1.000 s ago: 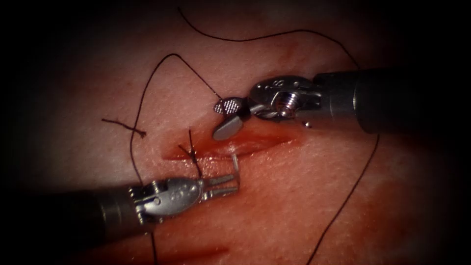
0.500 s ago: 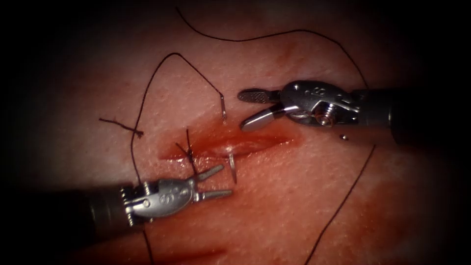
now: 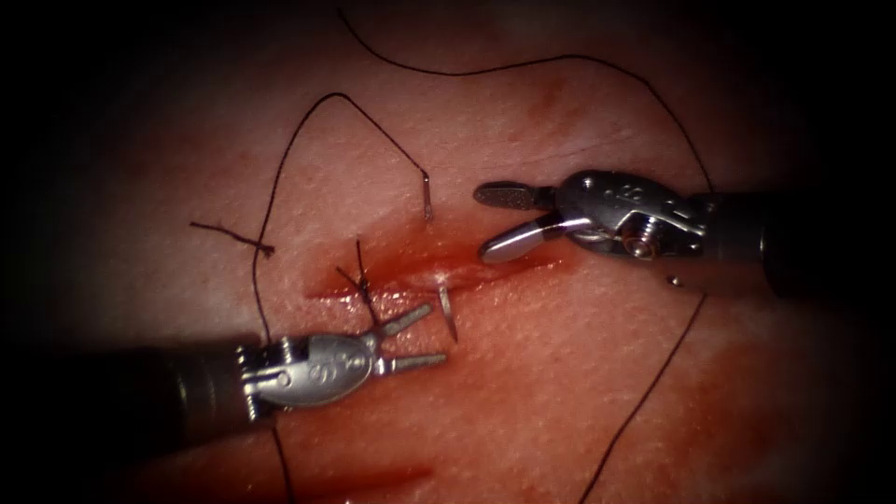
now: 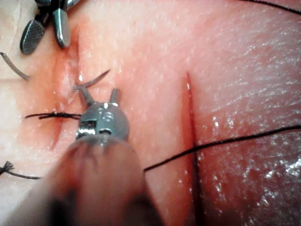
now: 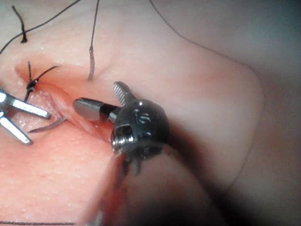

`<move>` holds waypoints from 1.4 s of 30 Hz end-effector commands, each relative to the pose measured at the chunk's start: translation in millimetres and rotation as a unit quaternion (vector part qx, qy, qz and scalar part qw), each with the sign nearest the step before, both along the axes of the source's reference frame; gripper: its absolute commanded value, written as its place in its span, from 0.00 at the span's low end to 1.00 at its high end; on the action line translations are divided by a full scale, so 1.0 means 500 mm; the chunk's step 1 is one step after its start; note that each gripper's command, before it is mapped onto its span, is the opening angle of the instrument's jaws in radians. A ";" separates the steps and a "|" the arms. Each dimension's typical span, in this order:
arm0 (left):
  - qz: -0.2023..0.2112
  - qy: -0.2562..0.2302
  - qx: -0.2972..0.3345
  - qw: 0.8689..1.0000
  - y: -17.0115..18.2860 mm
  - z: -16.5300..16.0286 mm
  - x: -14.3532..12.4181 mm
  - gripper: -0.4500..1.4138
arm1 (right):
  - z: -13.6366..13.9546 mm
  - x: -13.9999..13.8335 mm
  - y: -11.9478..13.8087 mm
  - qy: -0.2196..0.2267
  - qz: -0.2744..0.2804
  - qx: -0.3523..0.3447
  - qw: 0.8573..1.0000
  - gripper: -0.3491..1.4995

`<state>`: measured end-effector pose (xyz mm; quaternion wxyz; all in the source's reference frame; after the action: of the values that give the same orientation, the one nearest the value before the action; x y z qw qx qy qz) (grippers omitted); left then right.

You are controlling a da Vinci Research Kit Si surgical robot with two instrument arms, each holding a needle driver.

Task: Wound Closure
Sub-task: Pull the needle the rest of the way through skin with left hand

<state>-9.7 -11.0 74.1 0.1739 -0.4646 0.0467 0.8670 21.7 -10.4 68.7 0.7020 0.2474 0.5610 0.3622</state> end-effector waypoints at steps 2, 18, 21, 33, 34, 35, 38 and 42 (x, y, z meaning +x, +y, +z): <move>0.005 -0.001 -0.004 1.000 0.0006 0.0019 -0.0018 0.39 | 0.0007 -0.0001 0.0001 0.001 0.010 -0.001 1.000 0.87; 0.006 -0.002 -0.042 0.999 0.0058 -0.0005 -0.0057 0.45 | 0.0026 -0.0025 -0.0023 -0.001 0.020 -0.001 1.000 0.84; 0.006 -0.002 -0.043 0.999 0.0063 0.0009 -0.0060 0.45 | 0.0028 -0.0024 -0.0026 -0.002 0.020 -0.002 1.000 0.84; 0.002 0.002 -0.043 0.999 0.0081 0.0029 -0.0068 0.06 | 0.0024 -0.0023 -0.0032 0.002 0.027 0.002 1.000 0.82; 0.004 0.003 -0.046 0.999 0.0081 0.0028 -0.0068 0.00 | 0.0024 -0.0023 -0.0032 0.002 0.027 0.002 1.000 0.82; 0.003 0.004 -0.046 0.999 0.0080 0.0028 -0.0067 0.00 | 0.0024 -0.0023 -0.0033 0.000 0.028 0.002 1.000 0.81; 0.008 -0.018 -0.030 0.999 0.0077 0.0016 -0.0062 0.00 | 0.0024 -0.0023 -0.0034 0.001 0.032 0.010 0.999 0.75; -0.008 -0.050 0.017 0.999 0.0077 -0.0008 -0.0057 0.00 | 0.0022 -0.0022 -0.0041 0.004 0.036 0.018 0.999 0.74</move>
<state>-12.0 -7.2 72.8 0.2042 -0.5073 0.0155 0.8371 19.9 -12.5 69.4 0.6823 0.2399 0.5652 0.3967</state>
